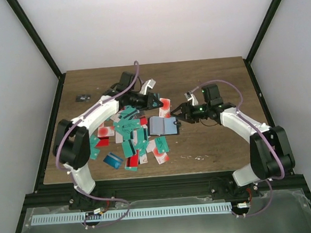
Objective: Put the credit cards into the card holder
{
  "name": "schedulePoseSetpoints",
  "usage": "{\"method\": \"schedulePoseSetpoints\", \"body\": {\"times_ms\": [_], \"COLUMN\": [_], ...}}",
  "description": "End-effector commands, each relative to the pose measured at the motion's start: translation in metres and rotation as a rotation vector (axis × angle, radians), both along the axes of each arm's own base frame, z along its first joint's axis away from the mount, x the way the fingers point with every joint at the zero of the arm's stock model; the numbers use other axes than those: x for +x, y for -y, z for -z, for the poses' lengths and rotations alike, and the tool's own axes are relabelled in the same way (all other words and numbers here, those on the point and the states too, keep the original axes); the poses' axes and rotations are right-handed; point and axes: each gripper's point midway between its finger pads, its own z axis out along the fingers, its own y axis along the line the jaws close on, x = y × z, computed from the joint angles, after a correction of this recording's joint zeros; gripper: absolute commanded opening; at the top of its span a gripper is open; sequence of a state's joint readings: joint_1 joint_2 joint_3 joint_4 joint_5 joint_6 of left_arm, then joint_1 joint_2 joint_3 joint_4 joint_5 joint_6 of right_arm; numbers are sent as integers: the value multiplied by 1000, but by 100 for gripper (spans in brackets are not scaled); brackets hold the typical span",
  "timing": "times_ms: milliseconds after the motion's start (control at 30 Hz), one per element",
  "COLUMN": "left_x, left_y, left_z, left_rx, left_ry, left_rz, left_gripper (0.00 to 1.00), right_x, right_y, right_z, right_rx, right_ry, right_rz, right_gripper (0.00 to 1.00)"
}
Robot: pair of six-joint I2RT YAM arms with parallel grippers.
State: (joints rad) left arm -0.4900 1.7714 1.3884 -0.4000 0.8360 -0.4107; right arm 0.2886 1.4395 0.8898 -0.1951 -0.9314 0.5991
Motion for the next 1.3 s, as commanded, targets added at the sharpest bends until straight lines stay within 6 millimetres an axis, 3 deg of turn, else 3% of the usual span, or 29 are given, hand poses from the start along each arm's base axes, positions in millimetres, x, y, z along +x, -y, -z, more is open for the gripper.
{"method": "schedulePoseSetpoints", "body": {"times_ms": [0,233,533,767,967,1267], "left_x": [16,27,18,19,21,14], "left_y": [-16,-23,-29,-23,-18,-19], "left_z": [53,114,148,158,146,146], "left_rx": [222,393,472,461,433,412], "left_ry": [-29,-174,-292,-373,-392,-433], "left_rz": [-28,-36,-20,-19,-22,-28], "left_gripper": [4,4,4,4,4,4], "right_x": [16,28,44,48,50,51], "right_y": [39,49,46,42,38,37], "right_z": [52,90,114,127,137,147], "right_rx": [-212,-296,-319,-317,-315,-325], "right_ry": [-130,-213,-243,-268,-290,-306], "right_rz": [172,227,211,192,163,141], "right_gripper": [54,51,47,46,45,44]}}
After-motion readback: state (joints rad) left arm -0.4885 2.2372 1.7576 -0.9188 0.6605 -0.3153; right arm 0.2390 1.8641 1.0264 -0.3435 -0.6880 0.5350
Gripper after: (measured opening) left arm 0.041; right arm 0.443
